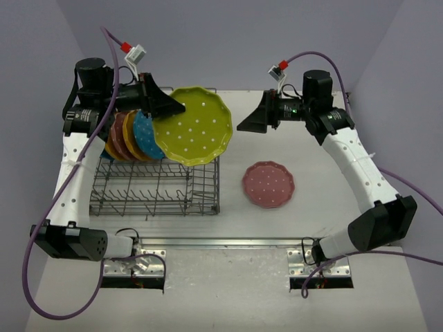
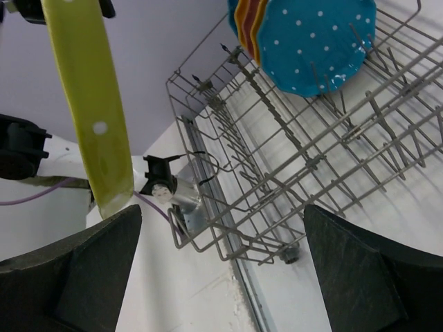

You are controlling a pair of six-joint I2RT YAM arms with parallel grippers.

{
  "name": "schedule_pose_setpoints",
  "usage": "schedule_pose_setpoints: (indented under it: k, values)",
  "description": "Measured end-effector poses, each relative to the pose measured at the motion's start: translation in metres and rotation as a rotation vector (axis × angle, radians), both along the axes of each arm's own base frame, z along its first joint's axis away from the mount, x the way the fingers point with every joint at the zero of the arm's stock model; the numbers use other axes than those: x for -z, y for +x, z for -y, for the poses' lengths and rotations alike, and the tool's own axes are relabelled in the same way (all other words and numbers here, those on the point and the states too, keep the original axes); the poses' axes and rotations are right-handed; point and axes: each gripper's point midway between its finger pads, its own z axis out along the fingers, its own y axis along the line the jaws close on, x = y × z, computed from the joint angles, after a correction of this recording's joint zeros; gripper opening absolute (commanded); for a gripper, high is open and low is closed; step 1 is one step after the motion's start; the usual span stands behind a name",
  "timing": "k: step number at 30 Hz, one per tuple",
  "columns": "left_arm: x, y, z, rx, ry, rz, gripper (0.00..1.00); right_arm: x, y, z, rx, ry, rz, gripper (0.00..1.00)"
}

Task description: Unload the plates from the dish rack

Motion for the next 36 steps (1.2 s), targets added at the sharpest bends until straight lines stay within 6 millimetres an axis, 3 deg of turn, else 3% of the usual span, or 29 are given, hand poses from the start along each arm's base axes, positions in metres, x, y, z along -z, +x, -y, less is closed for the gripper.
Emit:
schedule_pose_setpoints:
  k: [6,15,19,26,29,36]
  values:
    - [0.007,-0.002,0.004,0.036,-0.011,-0.019,0.0,-0.007,-0.004,-0.03,-0.083,0.023,0.011,0.99]
    - [0.009,-0.009,0.01,0.08,-0.022,-0.034,0.0,0.001,-0.004,-0.045,-0.122,0.028,-0.023,0.99]
    - [0.011,-0.008,0.01,0.079,-0.014,-0.022,0.0,-0.001,0.004,-0.035,-0.093,0.038,-0.039,0.99]
    - [0.019,-0.001,0.007,0.048,0.017,-0.012,0.0,-0.032,0.029,0.015,-0.03,0.185,-0.09,0.99]
    - [0.024,0.002,0.007,0.047,0.023,-0.021,0.0,-0.041,0.018,0.011,-0.082,0.223,-0.082,0.99]
    - [0.037,0.008,0.013,0.065,0.038,-0.041,0.0,-0.042,-0.036,-0.043,-0.282,0.193,-0.049,0.99]
